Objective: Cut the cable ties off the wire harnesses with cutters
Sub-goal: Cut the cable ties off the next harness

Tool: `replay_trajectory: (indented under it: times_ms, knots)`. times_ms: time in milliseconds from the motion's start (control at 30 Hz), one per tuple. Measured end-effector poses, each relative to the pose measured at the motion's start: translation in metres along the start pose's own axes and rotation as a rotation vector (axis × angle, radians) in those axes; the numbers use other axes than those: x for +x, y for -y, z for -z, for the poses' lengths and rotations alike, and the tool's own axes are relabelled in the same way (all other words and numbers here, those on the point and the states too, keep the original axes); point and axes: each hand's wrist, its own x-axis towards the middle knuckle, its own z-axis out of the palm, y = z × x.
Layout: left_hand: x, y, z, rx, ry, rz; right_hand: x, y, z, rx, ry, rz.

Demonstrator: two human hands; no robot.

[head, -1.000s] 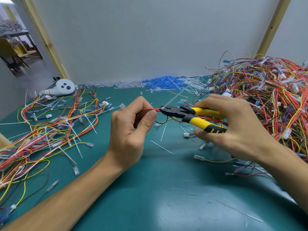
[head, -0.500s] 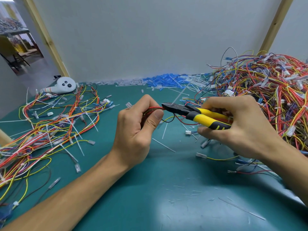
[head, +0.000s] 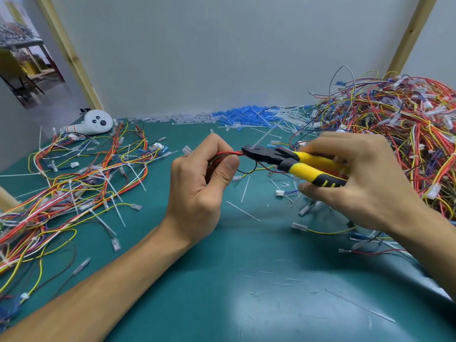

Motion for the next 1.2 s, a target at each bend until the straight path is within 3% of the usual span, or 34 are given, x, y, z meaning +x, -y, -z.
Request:
replay_trajectory:
  times_ms: [1200]
  knots:
    - [0.0002, 0.0003, -0.0004, -0.002, 0.059, 0.044, 0.0022, -0.0054, -0.0049, -0.036, 0.04, 0.057]
